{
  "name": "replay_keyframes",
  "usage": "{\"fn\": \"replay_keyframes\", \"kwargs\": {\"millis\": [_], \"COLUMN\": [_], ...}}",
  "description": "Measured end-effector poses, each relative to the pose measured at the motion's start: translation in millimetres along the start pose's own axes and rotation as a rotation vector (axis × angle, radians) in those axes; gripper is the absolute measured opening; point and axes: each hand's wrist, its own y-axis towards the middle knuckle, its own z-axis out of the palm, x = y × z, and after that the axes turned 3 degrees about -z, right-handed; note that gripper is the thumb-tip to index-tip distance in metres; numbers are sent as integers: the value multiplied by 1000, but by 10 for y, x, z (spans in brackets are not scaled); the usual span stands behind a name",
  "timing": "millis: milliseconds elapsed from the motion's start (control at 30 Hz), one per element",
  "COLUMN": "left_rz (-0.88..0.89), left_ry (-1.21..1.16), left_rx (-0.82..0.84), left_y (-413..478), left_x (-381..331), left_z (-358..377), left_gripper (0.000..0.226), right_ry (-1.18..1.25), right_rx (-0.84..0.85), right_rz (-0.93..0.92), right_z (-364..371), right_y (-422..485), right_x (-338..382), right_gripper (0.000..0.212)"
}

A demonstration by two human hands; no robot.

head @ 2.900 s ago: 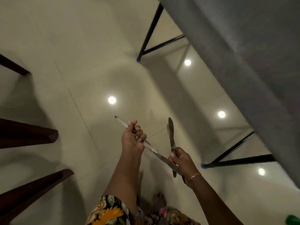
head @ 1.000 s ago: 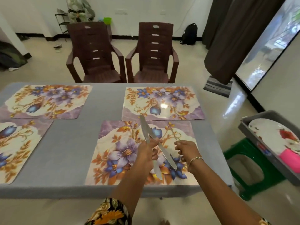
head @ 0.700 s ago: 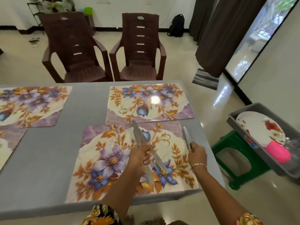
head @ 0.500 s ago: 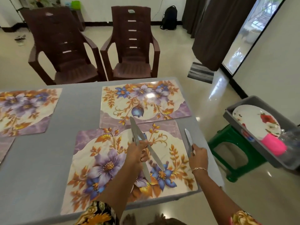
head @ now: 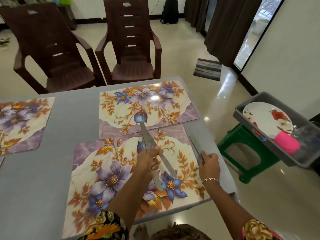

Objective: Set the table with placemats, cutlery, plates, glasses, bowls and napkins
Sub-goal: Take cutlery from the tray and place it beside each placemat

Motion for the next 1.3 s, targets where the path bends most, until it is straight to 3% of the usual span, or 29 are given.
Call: {"fn": "replay_keyframes", "kwargs": {"millis": [233, 400, 600, 1300], "left_rz": [-2, -4, -4, -30], "left_ry": [13, 23, 22, 93], "left_rx": [-41, -65, -43, -73], "left_y": [26, 75, 81, 83], "left_x": [19, 46, 55, 83], "left_z": [-55, -100, -107, -152], "left_gripper": [19, 12, 18, 16], "right_ry": [68, -18, -131, -97], "right_rx": [-31, -15, -6, -38], "right_rz": [-1, 31, 43, 29], "right_z": [25, 95, 102, 53], "right_y": [50, 44, 39, -10], "right_x": [77, 66, 67, 75], "right_gripper": [37, 38, 38, 33]}}
